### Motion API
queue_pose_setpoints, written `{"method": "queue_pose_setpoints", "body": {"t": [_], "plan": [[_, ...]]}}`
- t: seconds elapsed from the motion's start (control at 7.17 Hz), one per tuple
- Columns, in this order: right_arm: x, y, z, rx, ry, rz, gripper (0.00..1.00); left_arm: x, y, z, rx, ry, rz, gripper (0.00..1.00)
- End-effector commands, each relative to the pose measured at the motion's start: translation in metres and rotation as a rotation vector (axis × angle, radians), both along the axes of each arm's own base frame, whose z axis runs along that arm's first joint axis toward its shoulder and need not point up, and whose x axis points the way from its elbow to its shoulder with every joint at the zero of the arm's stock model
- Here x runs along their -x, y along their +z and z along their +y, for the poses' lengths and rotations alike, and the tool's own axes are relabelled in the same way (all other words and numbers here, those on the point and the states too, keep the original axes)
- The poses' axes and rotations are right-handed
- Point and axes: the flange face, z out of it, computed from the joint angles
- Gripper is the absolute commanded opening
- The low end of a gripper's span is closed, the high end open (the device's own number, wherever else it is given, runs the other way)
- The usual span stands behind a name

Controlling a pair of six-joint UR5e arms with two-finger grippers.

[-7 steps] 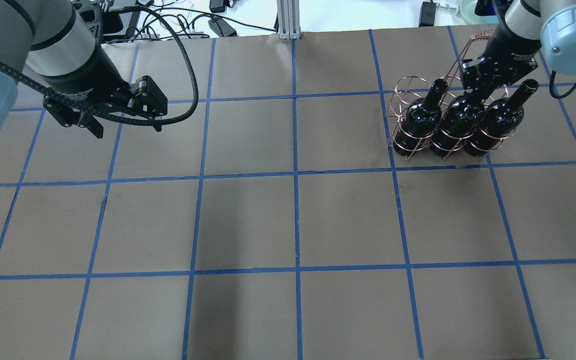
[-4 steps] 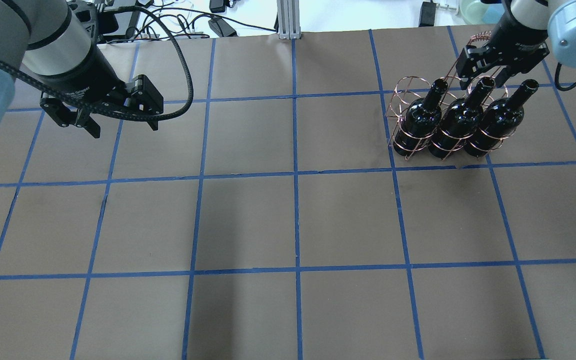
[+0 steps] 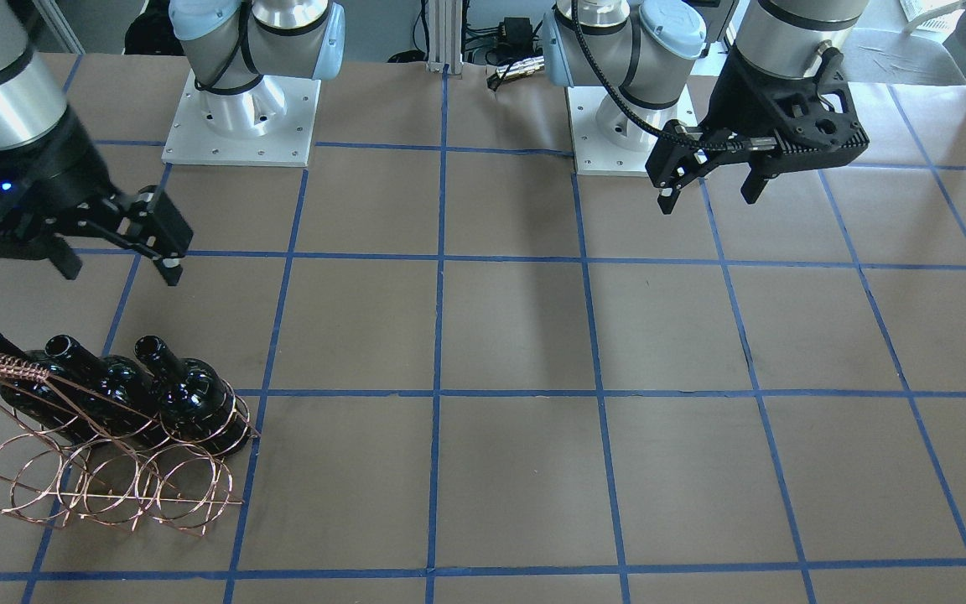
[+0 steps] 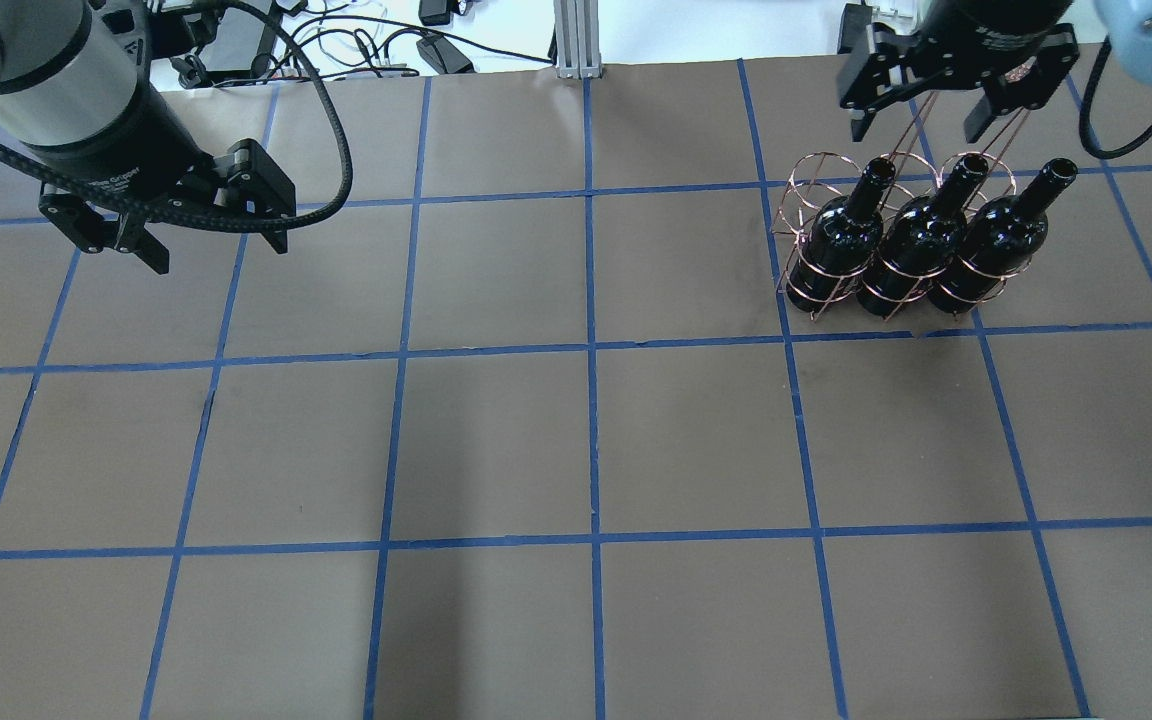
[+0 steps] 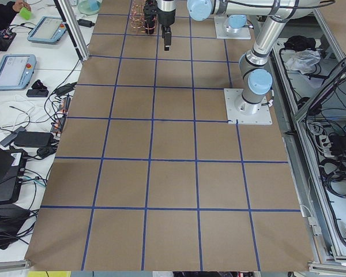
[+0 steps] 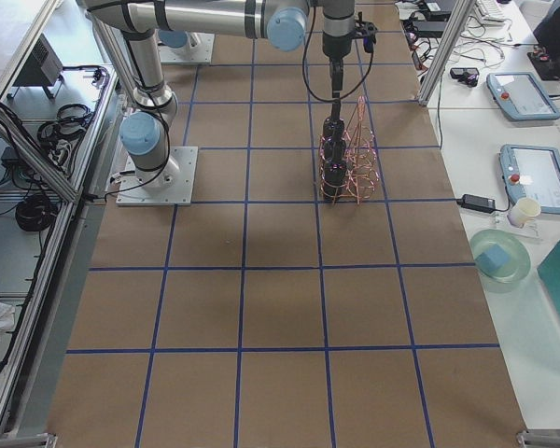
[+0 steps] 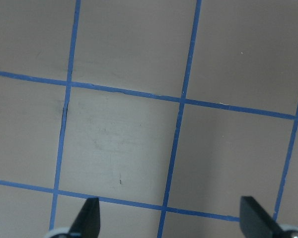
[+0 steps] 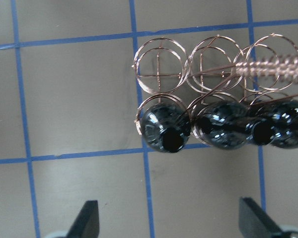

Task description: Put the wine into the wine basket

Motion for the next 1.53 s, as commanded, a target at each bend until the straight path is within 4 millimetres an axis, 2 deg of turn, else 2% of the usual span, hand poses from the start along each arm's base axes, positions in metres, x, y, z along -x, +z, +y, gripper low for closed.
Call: {"method": "queue_pose_setpoints", "body": {"t": [0.0,0.14,0.28,0.42,0.56,0.7,0.84,1.26,1.4], "plan": [[-0.068,0.003,0.033,-0.008,0.003,0.066,1.0,-0.002,0.004,0.003,0.005,-0.016,-0.01,1.0],[-0.064,-0.004,0.03,-0.02,0.003,0.073,1.0,-0.001,0.002,0.0,0.008,-0.018,-0.009,1.0],[-0.062,-0.007,0.028,-0.022,0.003,0.06,0.99,-0.004,-0.009,-0.007,-0.02,-0.013,-0.004,1.0],[-0.055,-0.006,0.025,-0.015,0.01,0.06,0.99,0.003,0.004,-0.003,0.015,-0.026,0.003,1.0],[-0.042,-0.002,0.023,-0.011,0.004,0.061,0.99,0.007,0.005,0.0,0.006,-0.037,0.005,1.0],[-0.041,0.008,0.031,0.0,-0.004,0.061,0.99,0.01,-0.006,-0.001,-0.02,-0.044,0.0,1.0],[-0.04,0.019,0.041,0.017,-0.006,0.06,0.99,0.01,-0.003,-0.005,0.004,-0.06,0.001,1.0],[-0.037,0.022,0.04,0.034,-0.002,0.061,0.99,0.009,-0.006,-0.009,0.004,-0.061,-0.005,1.0],[-0.035,0.021,0.039,0.032,-0.007,0.061,0.99,0.011,0.003,-0.005,0.037,-0.061,0.0,1.0]]}}
